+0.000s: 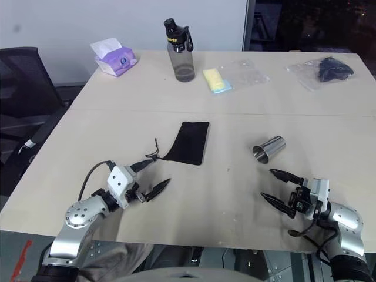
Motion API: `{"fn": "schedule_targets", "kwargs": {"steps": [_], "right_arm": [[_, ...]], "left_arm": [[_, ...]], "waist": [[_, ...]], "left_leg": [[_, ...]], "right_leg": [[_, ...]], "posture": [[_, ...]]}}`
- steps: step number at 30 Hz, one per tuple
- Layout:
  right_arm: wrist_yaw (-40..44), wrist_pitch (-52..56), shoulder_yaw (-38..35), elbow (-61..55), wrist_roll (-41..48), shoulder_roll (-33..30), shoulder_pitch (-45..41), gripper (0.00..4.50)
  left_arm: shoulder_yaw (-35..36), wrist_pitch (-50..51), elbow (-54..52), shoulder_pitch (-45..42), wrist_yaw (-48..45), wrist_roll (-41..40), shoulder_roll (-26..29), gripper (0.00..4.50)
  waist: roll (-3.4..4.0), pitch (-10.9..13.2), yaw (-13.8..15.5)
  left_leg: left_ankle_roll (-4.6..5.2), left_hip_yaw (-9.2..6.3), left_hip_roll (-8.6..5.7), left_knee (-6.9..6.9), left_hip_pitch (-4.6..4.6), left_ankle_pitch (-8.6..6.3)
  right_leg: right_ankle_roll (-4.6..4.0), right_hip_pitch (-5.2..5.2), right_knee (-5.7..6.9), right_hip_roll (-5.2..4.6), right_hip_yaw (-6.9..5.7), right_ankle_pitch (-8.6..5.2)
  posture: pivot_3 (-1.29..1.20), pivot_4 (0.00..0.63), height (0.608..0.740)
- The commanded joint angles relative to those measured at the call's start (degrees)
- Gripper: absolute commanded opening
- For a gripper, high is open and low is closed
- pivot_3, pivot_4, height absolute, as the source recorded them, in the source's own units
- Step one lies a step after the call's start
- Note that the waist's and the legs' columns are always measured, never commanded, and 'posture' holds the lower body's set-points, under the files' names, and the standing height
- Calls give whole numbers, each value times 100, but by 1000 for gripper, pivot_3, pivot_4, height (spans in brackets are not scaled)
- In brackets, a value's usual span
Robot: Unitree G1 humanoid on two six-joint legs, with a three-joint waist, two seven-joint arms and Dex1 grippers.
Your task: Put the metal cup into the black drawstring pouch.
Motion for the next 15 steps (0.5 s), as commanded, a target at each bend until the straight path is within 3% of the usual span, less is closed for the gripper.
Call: {"fn": "schedule_targets", "kwargs": {"steps": [1,15], "right_arm": [[91,2,-118,-38,113,-79,-50,3777],[3,166,-136,-196,117,-169,-82,3777]], "left_arm": [[-16,-42,-46,114,3,58,19,4500],[-46,-39,-124,96,-16,29,1,4500]], "waist": [[0,0,0],[0,0,0]], "left_leg": [[0,0,0,0,0,0],[0,1,0,0,-2,0]], "right_leg": [[0,0,0,0,0,0],[0,0,-2,0,1,0]], "posture": [[0,150,740],[0,150,740]]}}
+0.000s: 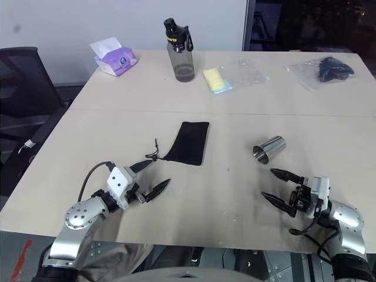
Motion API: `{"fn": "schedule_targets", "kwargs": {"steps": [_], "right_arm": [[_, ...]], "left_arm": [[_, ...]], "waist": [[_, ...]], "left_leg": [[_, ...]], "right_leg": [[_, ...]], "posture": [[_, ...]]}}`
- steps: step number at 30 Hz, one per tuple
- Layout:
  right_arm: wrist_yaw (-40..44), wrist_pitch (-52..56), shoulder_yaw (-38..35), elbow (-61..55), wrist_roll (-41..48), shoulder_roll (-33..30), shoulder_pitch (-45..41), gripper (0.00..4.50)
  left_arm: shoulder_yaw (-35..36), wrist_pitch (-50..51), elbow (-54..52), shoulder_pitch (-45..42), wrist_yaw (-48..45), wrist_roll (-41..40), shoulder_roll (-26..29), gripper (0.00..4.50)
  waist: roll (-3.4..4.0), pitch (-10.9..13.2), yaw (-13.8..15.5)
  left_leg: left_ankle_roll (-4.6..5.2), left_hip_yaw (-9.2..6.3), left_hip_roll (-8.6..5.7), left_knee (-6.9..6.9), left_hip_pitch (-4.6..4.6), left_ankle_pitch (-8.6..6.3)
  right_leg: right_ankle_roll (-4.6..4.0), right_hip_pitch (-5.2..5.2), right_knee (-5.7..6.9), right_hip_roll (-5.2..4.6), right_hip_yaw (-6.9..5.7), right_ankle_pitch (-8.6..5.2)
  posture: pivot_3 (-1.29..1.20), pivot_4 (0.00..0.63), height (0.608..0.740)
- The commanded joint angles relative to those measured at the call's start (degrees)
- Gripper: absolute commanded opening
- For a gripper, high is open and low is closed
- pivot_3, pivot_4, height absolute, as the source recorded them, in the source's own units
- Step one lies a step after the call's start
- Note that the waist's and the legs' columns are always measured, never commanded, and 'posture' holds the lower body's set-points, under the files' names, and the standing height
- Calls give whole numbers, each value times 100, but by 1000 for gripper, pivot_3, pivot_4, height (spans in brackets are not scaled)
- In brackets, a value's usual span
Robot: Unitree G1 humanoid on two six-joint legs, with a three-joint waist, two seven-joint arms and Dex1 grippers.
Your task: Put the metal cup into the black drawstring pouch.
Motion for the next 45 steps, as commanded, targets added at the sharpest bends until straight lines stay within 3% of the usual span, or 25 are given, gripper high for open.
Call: {"fn": "schedule_targets", "kwargs": {"steps": [1,13,23,27,36,45], "right_arm": [[4,41,-139,-165,117,-87,-45,3777],[37,67,-209,-190,197,-172,35,3777],[-29,164,-202,-361,188,-196,108,3777],[-111,230,-207,-461,174,-212,76,3777],[-223,309,-228,-610,161,-215,131,3777],[-307,315,-191,-728,157,-151,246,3777]], "left_arm": [[-50,-25,-76,27,-21,42,15,4500],[-187,-5,-281,-183,28,163,-21,4500],[-593,-863,225,-1289,990,1748,-109,4500],[-743,-1332,720,-1586,1182,2278,102,4500],[-599,-1874,1001,-1773,1187,2116,318,4500],[-685,-2349,1492,-1820,1731,2857,525,4500]], "waist": [[0,0,0],[-1,1,1],[-3,2,-6],[-3,2,-6],[-3,2,-3],[-4,3,-8]], "left_leg": [[0,0,0,0,0,0],[0,-1,0,0,-1,0],[0,1,0,1,-1,0],[-1,4,0,1,-2,0],[-1,2,0,1,-5,0],[0,1,0,1,-5,0]], "right_leg": [[0,0,0,0,0,0],[0,0,0,0,-1,0],[1,0,0,1,-3,1],[2,-2,-1,2,-3,2],[2,-7,1,2,-3,2],[4,-7,1,3,-4,3]], "posture": [[0,150,740],[0,150,740],[0,150,740],[0,150,740],[0,150,740],[0,150,740]]}}
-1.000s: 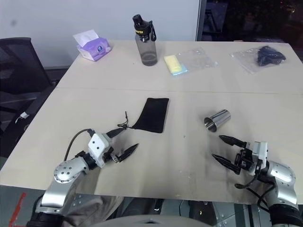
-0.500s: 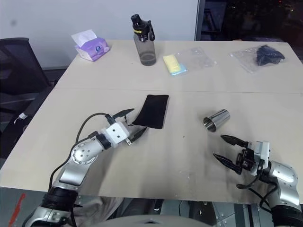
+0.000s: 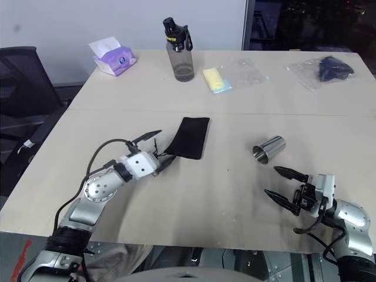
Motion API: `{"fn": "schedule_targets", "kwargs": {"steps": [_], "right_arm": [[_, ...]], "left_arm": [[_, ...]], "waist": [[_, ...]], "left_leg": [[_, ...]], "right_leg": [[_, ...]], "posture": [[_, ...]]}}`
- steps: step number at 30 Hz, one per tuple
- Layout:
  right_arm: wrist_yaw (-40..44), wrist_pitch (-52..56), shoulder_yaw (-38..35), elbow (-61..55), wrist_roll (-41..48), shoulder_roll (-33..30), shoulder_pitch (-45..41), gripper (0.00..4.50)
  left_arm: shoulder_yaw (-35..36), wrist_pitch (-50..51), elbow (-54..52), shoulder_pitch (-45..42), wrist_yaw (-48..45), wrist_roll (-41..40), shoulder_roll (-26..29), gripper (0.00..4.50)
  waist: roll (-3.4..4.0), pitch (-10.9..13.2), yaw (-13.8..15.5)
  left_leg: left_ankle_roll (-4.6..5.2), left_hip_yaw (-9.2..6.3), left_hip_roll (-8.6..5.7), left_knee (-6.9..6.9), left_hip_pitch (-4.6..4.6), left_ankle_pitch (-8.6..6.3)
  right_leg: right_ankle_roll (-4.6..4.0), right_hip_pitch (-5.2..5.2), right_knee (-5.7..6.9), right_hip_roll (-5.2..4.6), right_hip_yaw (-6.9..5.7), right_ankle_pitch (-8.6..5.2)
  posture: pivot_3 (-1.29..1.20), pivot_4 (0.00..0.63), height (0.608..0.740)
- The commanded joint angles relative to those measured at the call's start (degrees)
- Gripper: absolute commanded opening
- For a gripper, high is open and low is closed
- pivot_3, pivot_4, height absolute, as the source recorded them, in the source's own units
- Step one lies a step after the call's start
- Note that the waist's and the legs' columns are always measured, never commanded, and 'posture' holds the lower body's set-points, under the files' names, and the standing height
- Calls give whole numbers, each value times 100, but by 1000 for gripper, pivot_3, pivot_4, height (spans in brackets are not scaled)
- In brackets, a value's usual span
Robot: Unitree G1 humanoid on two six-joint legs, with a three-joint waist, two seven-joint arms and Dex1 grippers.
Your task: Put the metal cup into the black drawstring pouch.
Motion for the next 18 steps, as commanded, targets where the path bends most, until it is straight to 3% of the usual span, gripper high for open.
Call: {"fn": "schedule_targets", "kwargs": {"steps": [1,18], "right_arm": [[-69,-9,-90,-280,74,3,40,3777],[-283,56,-93,-609,93,9,298,3777]], "left_arm": [[-66,-392,231,-84,205,404,218,4500],[-465,-970,907,-1053,762,953,65,4500]], "waist": [[0,0,3],[-1,0,1]], "left_leg": [[0,0,0,0,0,0],[0,-1,-1,5,-1,1]], "right_leg": [[0,0,0,1,0,0],[16,0,1,2,1,9]], "posture": [[0,150,740],[0,150,740]]}}
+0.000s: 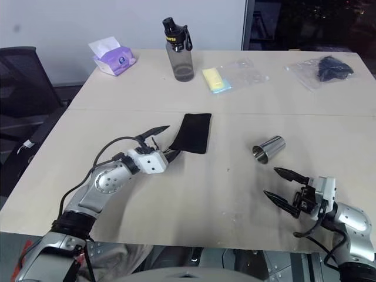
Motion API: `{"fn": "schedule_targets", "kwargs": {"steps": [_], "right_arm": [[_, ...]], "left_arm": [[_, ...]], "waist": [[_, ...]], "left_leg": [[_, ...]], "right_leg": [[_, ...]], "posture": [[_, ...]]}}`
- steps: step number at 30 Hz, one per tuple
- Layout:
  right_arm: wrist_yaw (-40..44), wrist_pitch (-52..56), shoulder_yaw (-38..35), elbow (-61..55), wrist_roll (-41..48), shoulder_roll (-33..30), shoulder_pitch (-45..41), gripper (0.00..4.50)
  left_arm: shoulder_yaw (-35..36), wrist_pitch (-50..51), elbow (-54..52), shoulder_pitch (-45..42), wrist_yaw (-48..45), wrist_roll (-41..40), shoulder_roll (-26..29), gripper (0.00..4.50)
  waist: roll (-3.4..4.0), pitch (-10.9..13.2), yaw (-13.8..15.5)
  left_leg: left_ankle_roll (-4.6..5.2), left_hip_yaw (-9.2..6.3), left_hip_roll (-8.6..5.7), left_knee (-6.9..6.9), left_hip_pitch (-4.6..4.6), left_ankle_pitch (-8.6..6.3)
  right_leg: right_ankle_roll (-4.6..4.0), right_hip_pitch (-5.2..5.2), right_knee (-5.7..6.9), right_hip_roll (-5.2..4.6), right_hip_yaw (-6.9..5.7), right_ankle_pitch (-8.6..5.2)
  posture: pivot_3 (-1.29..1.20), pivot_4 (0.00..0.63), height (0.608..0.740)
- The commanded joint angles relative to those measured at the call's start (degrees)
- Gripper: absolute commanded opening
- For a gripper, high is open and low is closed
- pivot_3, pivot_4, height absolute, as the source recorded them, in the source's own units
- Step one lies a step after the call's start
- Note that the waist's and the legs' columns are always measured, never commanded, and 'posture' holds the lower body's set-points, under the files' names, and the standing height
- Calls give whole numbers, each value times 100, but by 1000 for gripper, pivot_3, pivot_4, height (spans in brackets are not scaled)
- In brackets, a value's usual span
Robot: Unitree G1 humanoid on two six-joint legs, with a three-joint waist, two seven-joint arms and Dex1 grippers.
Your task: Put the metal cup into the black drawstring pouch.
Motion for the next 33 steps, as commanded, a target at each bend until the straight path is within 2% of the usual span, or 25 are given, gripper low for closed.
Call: {"fn": "schedule_targets", "kwargs": {"steps": [1,2,5,12,13,22,33], "right_arm": [[-43,8,-93,-228,92,-4,37,3777],[-56,11,-87,-240,89,1,41,3777],[-104,20,-55,-286,69,19,38,3863],[-232,44,10,-421,41,51,46,3863],[-240,49,10,-436,49,44,55,3863],[-235,60,-17,-503,98,31,90,3863],[-358,67,-86,-741,187,116,220,3863]], "left_arm": [[-19,-89,97,-201,72,-51,-50,4500],[-52,-82,152,-246,38,-62,-59,4500],[-131,124,407,-396,-200,-208,-160,3720],[-185,375,795,-620,-486,-469,-350,379],[-195,375,814,-644,-517,-516,-372,103],[-116,802,532,-728,-940,-1137,-631,103],[155,2448,-906,-304,-1381,-1821,-730,103]], "waist": [[0,0,4],[0,0,4],[0,0,3],[0,-2,5],[1,-2,9],[0,-2,7],[-2,0,-14]], "left_leg": [[0,0,0,0,0,0],[0,0,0,0,0,0],[0,1,-1,4,0,0],[0,-1,-1,5,2,1],[0,0,-1,5,2,1],[1,-1,-6,28,-5,0],[1,-4,-5,40,-9,0]], "right_leg": [[0,0,1,0,0,0],[0,0,1,0,0,0],[1,0,4,0,0,1],[2,0,11,1,0,1],[2,0,13,1,0,1],[4,2,17,0,1,2],[5,0,26,3,3,2]], "posture": [[0,150,740],[0,150,740],[0,150,740],[0,150,740],[0,150,740],[0,150,740],[0,150,740]]}}
